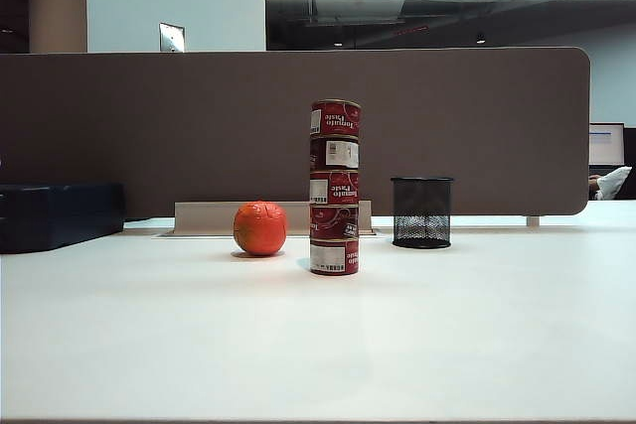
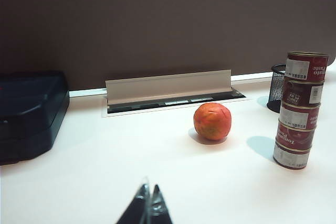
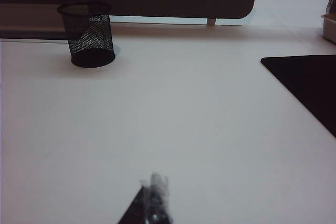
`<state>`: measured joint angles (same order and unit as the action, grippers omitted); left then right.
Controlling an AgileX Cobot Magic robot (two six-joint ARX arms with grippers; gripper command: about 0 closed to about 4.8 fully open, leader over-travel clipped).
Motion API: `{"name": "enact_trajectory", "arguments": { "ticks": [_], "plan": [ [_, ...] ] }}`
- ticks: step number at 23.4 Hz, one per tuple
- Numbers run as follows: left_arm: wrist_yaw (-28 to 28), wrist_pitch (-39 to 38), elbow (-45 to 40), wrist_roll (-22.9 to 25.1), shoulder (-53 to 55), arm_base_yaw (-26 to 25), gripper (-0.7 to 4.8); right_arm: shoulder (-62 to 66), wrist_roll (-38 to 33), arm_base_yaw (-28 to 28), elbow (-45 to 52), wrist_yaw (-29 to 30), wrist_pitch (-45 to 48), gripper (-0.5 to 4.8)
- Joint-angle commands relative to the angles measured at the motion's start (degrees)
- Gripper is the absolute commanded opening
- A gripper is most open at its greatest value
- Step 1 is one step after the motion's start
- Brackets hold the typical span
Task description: Take a can of tomato sauce from the stacked ones and place it on the table.
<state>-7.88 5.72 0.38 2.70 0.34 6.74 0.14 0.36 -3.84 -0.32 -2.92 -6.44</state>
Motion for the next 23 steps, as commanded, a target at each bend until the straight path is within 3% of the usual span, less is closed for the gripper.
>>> {"name": "enact_trajectory", "arguments": {
  "ticks": [1, 23],
  "plan": [
    [0.17, 0.33, 0.24, -0.33, 0.04, -0.04, -0.06, -0.04, 0.09, 0.00, -0.04, 0.09, 0.72, 0.00],
    [0.15, 0.37, 0.24, -0.35, 0.04, -0.04, -0.06, -0.04, -0.61, 0.00, -3.04, 0.11, 1.05, -0.02]
  ]
}}
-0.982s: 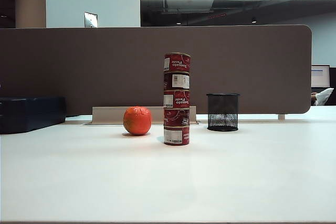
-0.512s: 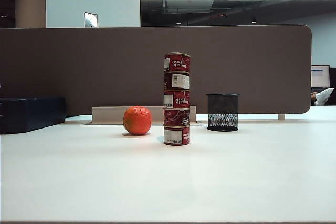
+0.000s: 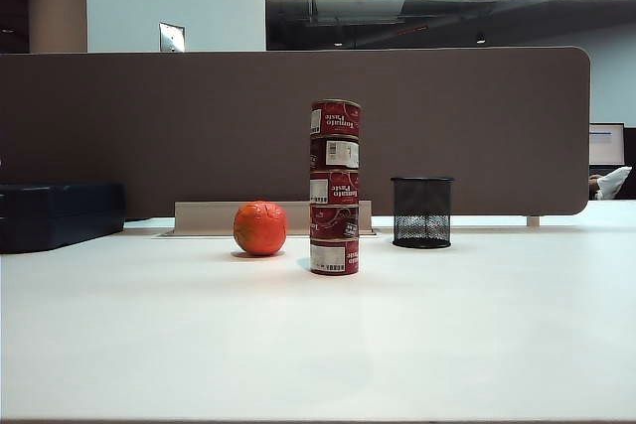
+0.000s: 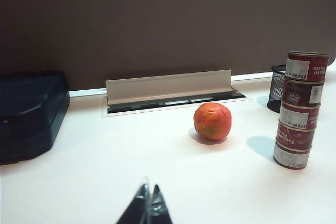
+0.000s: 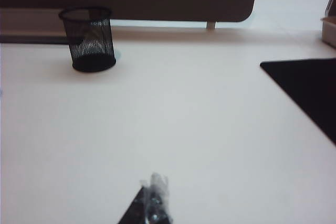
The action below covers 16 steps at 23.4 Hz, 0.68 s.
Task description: Take a can of tomato sauce from the stacked ones and place it on the table.
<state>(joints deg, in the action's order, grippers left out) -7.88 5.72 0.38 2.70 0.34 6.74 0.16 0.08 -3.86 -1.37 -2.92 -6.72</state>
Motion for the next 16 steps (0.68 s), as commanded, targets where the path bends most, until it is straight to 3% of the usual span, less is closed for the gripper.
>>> {"name": "enact_trajectory", "arguments": {
  "ticks": [1, 10, 16],
  "plan": [
    [0.15, 0.37, 0.24, -0.35, 0.04, -0.04, -0.06, -0.07, -0.74, 0.02, -3.76, 0.13, 0.72, -0.02],
    [-2.32, 1.64, 0.42, -0.35, 0.04, -0.04, -0.06, 2.49, -3.10, 0.02, -21.64, 1.05, -9.68, -0.01],
    [-10.14, 6.27, 0.42, -0.37, 0.04, -0.04, -0.06, 21.57, -3.13, -0.04, -40.83, 12.96, -17.81, -0.01]
  ]
}}
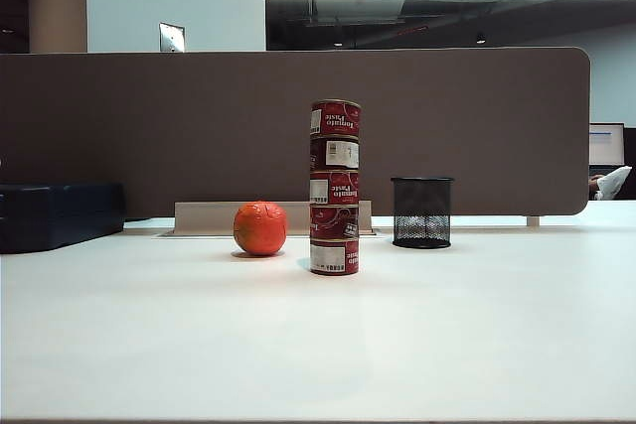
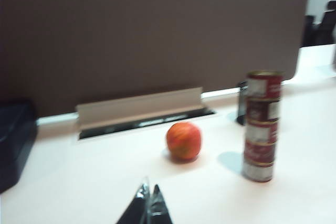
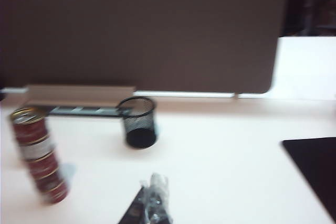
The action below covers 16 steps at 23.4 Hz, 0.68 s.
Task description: Take a can of tomato sauce from the stacked ones and place it on the table.
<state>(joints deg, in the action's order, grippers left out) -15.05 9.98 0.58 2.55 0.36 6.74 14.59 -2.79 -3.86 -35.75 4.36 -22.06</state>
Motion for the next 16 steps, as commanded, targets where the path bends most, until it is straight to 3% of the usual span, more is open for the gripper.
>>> {"name": "enact_trajectory", "arguments": {
  "ticks": [1, 3, 4, 6, 9, 12, 14, 16],
  "plan": [
    [-4.85, 2.91, 0.24, -0.24, 0.02, -0.04, -0.06, 11.85, -0.28, -0.04, -10.84, 8.68, -3.93, 0.00],
    [-7.41, 3.85, 0.31, -0.26, 0.02, -0.04, -0.06, 18.69, -0.90, -0.22, -17.53, 12.07, -6.27, 0.00],
    [-9.18, 4.00, 0.31, -0.44, 0.02, -0.04, -0.06, 23.10, -2.23, -0.46, -22.08, 14.16, -7.19, 0.29],
    [-11.50, 4.02, 0.31, -0.85, 0.02, -0.04, -0.06, 29.53, -4.04, -1.73, -28.68, 16.28, -8.48, 1.30],
    [-14.99, 4.00, 0.31, -1.09, 0.02, -0.04, -0.06, 38.45, -4.83, -5.20, -37.90, 18.34, -11.65, 1.99],
    [-16.26, 3.85, 0.31, -1.70, 0.02, -0.04, -0.06, 47.93, -4.96, -9.88, -47.06, 18.53, -16.94, 4.00],
    [-16.26, 3.85, 0.31, -3.28, 0.02, -0.04, -0.06, 53.40, -4.96, -12.44, -51.49, 18.53, -19.43, 4.60],
    [-16.26, 3.82, 0.31, -4.74, 0.02, -0.04, -0.06, 57.99, -5.03, -14.38, -54.40, 18.60, -20.24, 4.79]
  ]
}}
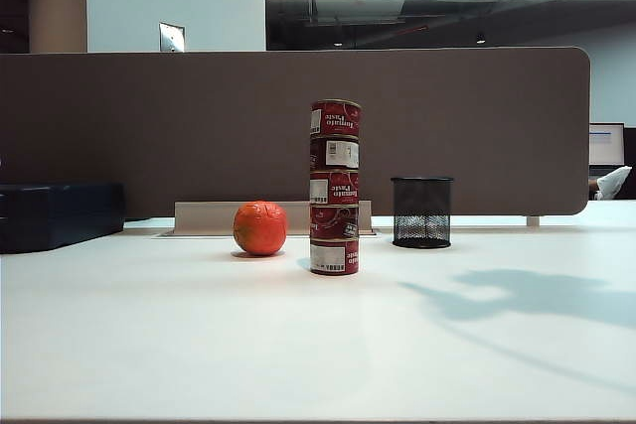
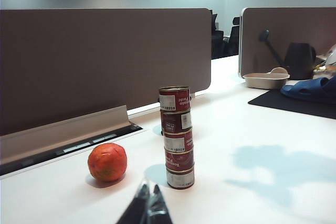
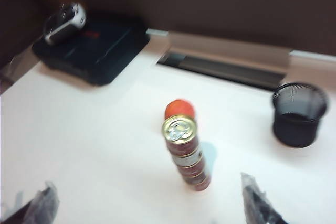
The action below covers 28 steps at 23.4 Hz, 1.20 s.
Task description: Take a can of tomato sauce from the stacked ones and place it on the table.
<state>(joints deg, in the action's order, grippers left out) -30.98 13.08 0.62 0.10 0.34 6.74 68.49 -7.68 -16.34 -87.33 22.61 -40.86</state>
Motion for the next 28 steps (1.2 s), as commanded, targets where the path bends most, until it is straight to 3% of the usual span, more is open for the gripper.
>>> {"name": "enact_trajectory", "arguments": {
  "ticks": [1, 8, 20, 28],
  "plan": [
    [-0.35, 0.72, 0.26, -2.27, 0.04, -0.04, -0.06, 6.80, -0.31, -3.15, -4.11, 0.59, -1.38, 4.79],
    [-0.39, -0.98, 0.17, -2.29, 0.04, -0.04, -0.06, 18.08, -2.91, -7.45, -7.93, 1.70, 3.52, 4.79],
    [-0.35, -3.28, 0.17, -2.29, 0.04, -0.04, -0.06, 28.72, -4.59, -8.46, -7.93, 3.02, 9.55, 4.79],
    [-0.35, -3.30, 0.17, -2.29, 0.04, -0.04, -0.06, 32.70, -4.55, -8.46, -7.93, -0.72, 11.58, 4.79]
  ]
}}
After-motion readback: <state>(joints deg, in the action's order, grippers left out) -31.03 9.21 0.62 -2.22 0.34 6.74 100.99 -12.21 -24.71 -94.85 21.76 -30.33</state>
